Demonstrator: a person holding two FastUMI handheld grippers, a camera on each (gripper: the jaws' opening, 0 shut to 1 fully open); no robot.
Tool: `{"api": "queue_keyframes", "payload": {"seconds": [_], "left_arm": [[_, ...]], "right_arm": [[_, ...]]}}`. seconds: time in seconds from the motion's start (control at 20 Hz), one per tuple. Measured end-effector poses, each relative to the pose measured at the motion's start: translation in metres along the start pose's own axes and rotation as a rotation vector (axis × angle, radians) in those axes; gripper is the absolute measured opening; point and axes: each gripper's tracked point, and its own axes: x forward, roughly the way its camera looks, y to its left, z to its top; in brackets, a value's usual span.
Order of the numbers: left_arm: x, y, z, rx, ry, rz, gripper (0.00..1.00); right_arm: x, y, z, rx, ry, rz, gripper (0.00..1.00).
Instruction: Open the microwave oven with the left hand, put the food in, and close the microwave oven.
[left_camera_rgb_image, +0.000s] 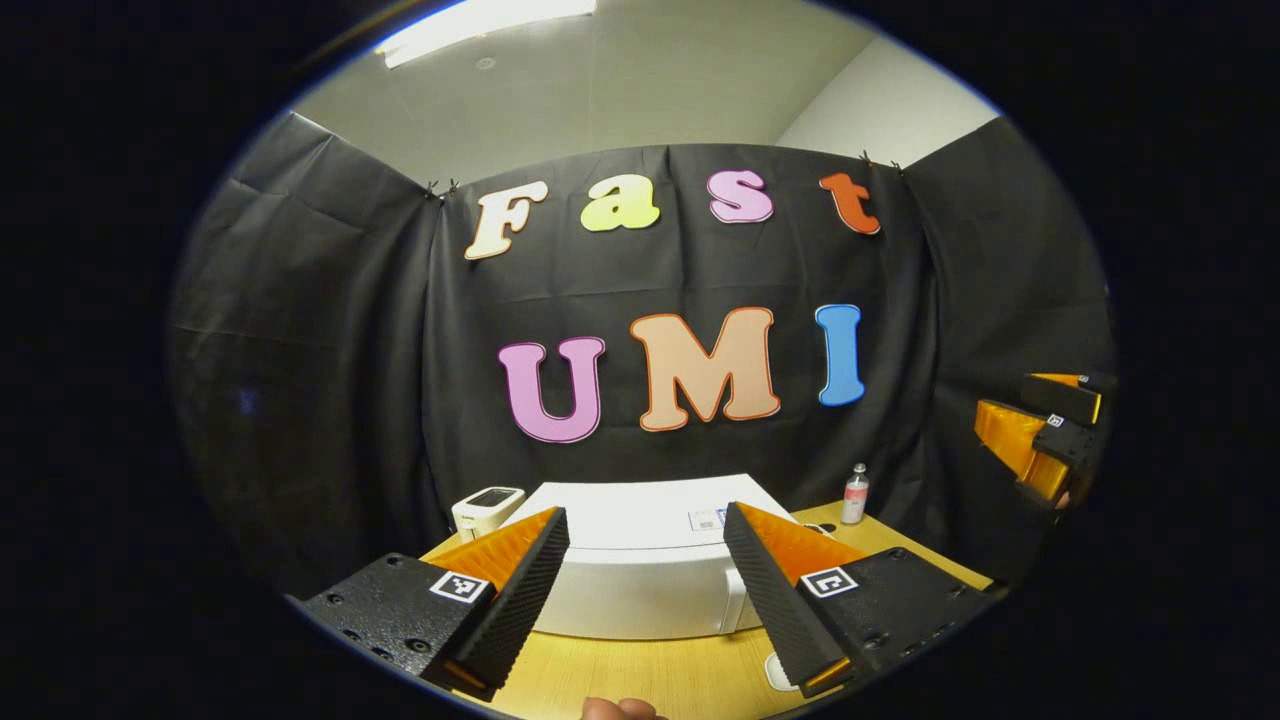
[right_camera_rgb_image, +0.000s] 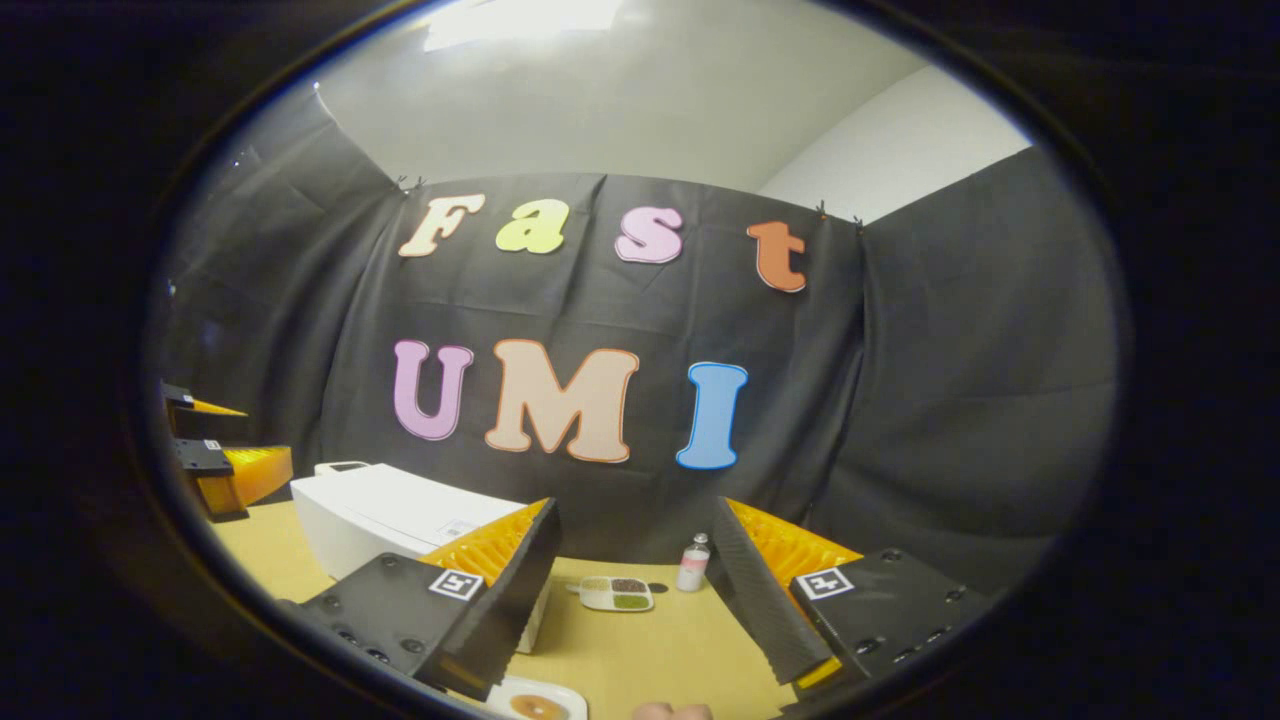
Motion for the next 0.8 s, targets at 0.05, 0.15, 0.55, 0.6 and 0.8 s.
{"api": "queue_keyframes", "payload": {"seconds": [0.05, 0.15, 0.55, 0.6, 0.8], "left_arm": [[0.006, -0.002, -0.005, 0.008, 0.003, -0.005, 0.98], [0.021, -0.012, -0.02, 0.007, 0.017, -0.022, 0.98], [0.069, -0.07, -0.119, 0.002, 0.203, -0.095, 0.98], [0.074, -0.076, -0.13, 0.0, 0.222, -0.102, 0.98], [0.087, -0.105, -0.193, -0.052, 0.401, -0.138, 0.98]], "right_arm": [[0.001, 0.0, -0.002, 0.0, 0.005, 0.0, 0.96], [0.002, -0.001, -0.003, -0.001, 0.008, 0.002, 0.97], [-0.003, -0.026, -0.003, -0.036, 0.014, -0.027, 0.96], [-0.005, -0.03, -0.001, -0.038, 0.014, -0.029, 0.96], [-0.012, -0.045, -0.002, -0.061, 0.016, -0.046, 0.96]]}}
